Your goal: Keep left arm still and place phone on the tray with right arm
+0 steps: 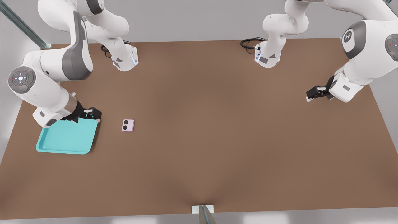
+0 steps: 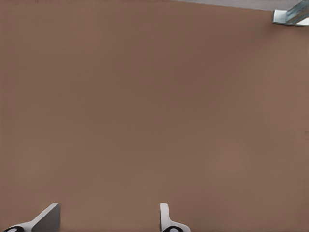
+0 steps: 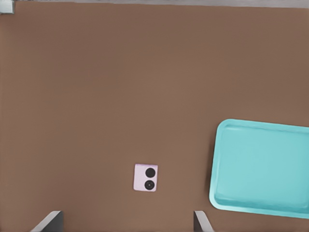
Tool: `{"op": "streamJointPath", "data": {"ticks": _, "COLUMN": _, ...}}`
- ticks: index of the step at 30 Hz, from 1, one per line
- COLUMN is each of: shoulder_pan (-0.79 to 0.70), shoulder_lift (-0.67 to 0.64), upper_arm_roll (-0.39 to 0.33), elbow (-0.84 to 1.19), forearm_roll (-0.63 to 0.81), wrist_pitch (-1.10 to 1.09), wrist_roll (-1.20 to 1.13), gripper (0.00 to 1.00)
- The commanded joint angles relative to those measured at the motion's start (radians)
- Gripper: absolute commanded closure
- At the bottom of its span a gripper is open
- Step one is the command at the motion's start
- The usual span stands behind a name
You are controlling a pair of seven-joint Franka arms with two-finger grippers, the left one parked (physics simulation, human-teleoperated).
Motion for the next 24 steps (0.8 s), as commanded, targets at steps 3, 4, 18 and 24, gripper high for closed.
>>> {"op": "streamJointPath", "data": {"ticks": 3, "shoulder_pan": 0.0, "shoulder_lift": 0.004, "upper_arm_roll": 0.0, "elbow": -0.008, "forearm_roll": 0.011, "wrist_pitch": 0.043, "wrist_roll": 0.049, "gripper": 0.0}}
{"op": "streamJointPath", "data": {"ticks": 4, "shoulder_pan": 0.012, "shoulder_lift": 0.003, "upper_arm_roll": 0.003, "elbow": -0.04, "forearm_roll": -0.006, "wrist_pitch": 0.046, "wrist_roll": 0.052, "gripper": 0.0}}
{"op": "streamJointPath", "data": {"ticks": 18, "shoulder_pan": 0.032, "shoulder_lift": 0.114, "upper_arm_roll": 0.038, "elbow": -0.687, "forearm_roll": 0.064, "wrist_pitch": 0.799, "wrist_roll": 0.161, "gripper": 0.0}}
{"op": "streamJointPath", "data": {"ticks": 24, "shoulder_pan": 0.026, "shoulder_lift": 0.154, "upper_arm_roll": 0.044, "elbow": -0.706, "forearm_roll": 0.066, "wrist_pitch": 0.809, "wrist_roll": 0.163, "gripper": 0.0}}
